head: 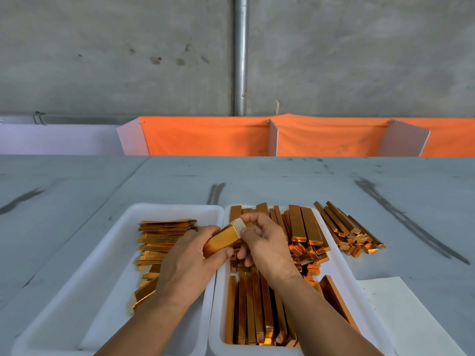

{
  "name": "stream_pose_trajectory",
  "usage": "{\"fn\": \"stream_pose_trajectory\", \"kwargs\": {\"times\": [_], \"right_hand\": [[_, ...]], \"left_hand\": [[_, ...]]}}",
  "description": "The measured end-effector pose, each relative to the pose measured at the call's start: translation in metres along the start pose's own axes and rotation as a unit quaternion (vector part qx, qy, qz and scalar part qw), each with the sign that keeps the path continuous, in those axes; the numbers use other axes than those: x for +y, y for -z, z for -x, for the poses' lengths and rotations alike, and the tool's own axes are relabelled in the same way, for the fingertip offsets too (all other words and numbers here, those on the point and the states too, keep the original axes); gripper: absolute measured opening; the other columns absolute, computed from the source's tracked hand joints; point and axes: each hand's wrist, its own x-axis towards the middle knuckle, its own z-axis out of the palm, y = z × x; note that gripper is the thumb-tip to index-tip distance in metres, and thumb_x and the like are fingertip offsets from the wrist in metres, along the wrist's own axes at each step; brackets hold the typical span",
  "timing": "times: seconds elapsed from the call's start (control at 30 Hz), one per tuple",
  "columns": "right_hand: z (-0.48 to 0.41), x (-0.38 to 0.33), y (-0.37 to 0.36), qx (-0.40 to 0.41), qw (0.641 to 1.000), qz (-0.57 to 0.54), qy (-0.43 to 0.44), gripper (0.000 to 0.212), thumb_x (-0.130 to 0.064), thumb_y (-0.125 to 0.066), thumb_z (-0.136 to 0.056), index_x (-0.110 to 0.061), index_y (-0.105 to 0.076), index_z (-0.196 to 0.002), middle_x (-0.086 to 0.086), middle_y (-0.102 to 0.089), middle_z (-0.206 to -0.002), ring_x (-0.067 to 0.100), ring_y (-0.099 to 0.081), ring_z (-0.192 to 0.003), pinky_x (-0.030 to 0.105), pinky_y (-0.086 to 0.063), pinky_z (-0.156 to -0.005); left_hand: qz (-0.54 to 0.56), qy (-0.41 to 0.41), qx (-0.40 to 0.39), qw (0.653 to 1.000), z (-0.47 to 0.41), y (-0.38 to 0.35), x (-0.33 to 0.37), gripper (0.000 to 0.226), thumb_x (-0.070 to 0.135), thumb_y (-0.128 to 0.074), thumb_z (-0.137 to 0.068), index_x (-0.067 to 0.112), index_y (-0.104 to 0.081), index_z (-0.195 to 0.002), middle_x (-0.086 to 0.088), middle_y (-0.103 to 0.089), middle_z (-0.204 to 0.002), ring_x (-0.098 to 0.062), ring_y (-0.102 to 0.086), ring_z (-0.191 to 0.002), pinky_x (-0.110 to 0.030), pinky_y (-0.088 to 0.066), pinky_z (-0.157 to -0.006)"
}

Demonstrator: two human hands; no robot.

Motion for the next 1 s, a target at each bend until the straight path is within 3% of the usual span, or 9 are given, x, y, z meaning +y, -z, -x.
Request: {"fn": "stream_pose_trajectory", "kwargs": {"times": [0.17, 0.53, 0.83, 1.0], "right_hand": [[-0.0006, -0.0005, 0.0007, 0.001, 1.000, -0.006, 0.000, 0.014, -0.014, -0.052, -0.101, -0.023, -0.063, -0.106, 0.002, -0.065, -0.060, 0.015, -0.053, -0.046, 0.026, -0.045, -0.042], [0.0015, -0.0065, 0.0012, 0.011, 0.998, -0.055, 0.007, 0.019, -0.006, -0.047, -0.101, -0.019, -0.058, -0.106, 0.004, -0.070, -0.072, 0.019, -0.052, -0.047, 0.026, -0.042, -0.038], [0.0006, -0.0018, 0.0000, 0.031, 0.999, 0.001, 0.032, 0.014, -0.008, -0.061, -0.095, -0.022, -0.061, -0.091, 0.001, -0.066, -0.068, 0.012, -0.058, -0.046, 0.021, -0.042, -0.039], [0.0002, 0.0006, -0.0013, 0.029, 0.999, 0.006, 0.033, 0.014, -0.010, -0.063, -0.095, -0.024, -0.067, -0.094, 0.000, -0.066, -0.077, 0.009, -0.058, -0.049, 0.017, -0.044, -0.043]], "left_hand": [[-0.039, -0.027, -0.002, 0.999, 0.0010, 0.0008, 0.0010, 0.043, 0.060, -0.051, -0.089, 0.037, -0.049, -0.124, 0.012, -0.053, -0.098, -0.007, -0.052, -0.087, -0.023, -0.046, -0.070], [-0.063, -0.035, 0.006, 0.997, 0.0021, 0.0007, 0.0038, 0.029, 0.062, -0.041, -0.090, 0.034, -0.042, -0.096, 0.011, -0.045, -0.070, -0.006, -0.047, -0.061, -0.017, -0.028, -0.051], [-0.058, -0.014, 0.010, 0.998, 0.0013, 0.0001, 0.0017, 0.031, 0.063, -0.041, -0.090, 0.032, -0.038, -0.088, 0.009, -0.044, -0.065, -0.007, -0.046, -0.056, -0.018, -0.028, -0.050], [-0.062, -0.021, 0.011, 0.998, 0.0022, 0.0000, 0.0016, 0.030, 0.064, -0.040, -0.089, 0.033, -0.039, -0.088, 0.009, -0.044, -0.064, -0.007, -0.046, -0.055, -0.017, -0.026, -0.049]]}}
